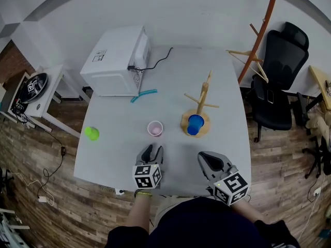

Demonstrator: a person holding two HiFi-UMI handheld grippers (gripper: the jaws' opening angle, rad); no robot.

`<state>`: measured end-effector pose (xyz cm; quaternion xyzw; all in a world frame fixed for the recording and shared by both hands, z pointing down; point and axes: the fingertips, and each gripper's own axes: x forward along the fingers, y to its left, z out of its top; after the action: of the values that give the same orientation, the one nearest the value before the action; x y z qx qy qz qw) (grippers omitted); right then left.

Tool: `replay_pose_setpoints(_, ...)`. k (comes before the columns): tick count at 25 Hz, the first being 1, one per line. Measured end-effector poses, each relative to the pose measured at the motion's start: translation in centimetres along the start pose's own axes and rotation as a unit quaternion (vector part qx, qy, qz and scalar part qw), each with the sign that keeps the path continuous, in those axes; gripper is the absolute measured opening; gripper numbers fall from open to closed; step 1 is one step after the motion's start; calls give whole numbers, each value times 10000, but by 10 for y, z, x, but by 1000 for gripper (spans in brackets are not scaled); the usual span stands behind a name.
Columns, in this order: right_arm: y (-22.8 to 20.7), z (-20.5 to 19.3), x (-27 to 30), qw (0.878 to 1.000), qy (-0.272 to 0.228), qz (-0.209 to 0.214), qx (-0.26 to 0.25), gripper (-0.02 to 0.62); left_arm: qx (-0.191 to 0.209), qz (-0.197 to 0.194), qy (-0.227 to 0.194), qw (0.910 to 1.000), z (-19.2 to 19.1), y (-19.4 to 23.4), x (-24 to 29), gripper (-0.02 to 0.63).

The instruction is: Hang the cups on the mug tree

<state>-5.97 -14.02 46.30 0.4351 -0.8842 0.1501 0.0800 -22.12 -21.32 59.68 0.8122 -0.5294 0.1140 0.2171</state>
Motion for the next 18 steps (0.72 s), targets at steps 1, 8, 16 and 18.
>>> replay_pose_setpoints(1,0,0,2,10000,-2,-23,6,29,22,-3,33,10000,-1,3,3,176)
replay_pose_setpoints(8,-1,-1,10,9998,9,-190,56,29,135,-54,225,9996,-8,20,24,224)
replay_pose_setpoints(16,-4,1,15,9994,14,-342,73,29,291,-157,422,9986,-13,31,51,275)
replay_pose_setpoints(18,-5,1,16,9992,12,-387,83,29,300,-170,483,9982,-16,34,58,281)
